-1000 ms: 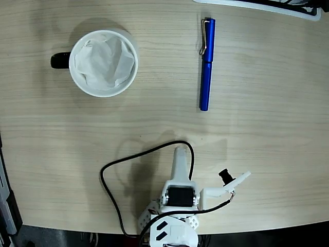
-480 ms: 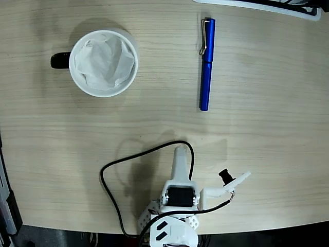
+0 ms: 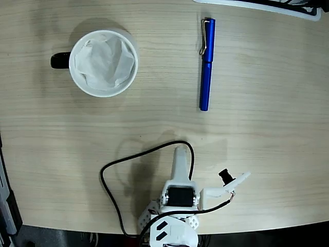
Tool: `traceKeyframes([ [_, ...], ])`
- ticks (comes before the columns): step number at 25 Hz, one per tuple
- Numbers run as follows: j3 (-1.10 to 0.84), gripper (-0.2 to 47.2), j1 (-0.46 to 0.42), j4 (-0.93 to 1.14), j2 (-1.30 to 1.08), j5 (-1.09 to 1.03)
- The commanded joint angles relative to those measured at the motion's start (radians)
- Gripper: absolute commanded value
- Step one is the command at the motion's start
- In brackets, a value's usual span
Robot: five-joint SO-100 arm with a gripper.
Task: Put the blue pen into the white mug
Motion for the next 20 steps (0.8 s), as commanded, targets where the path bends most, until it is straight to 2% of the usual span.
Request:
traceKeyframes([
  [1,-0.008,0.0,-0.017,0.011,0.069,-0.014],
  [10,-0.038,0.1,0.002,0.011,0.038,-0.017],
  [20,-0.123,0.1,0.037,0.011,-0.098,-0.017],
])
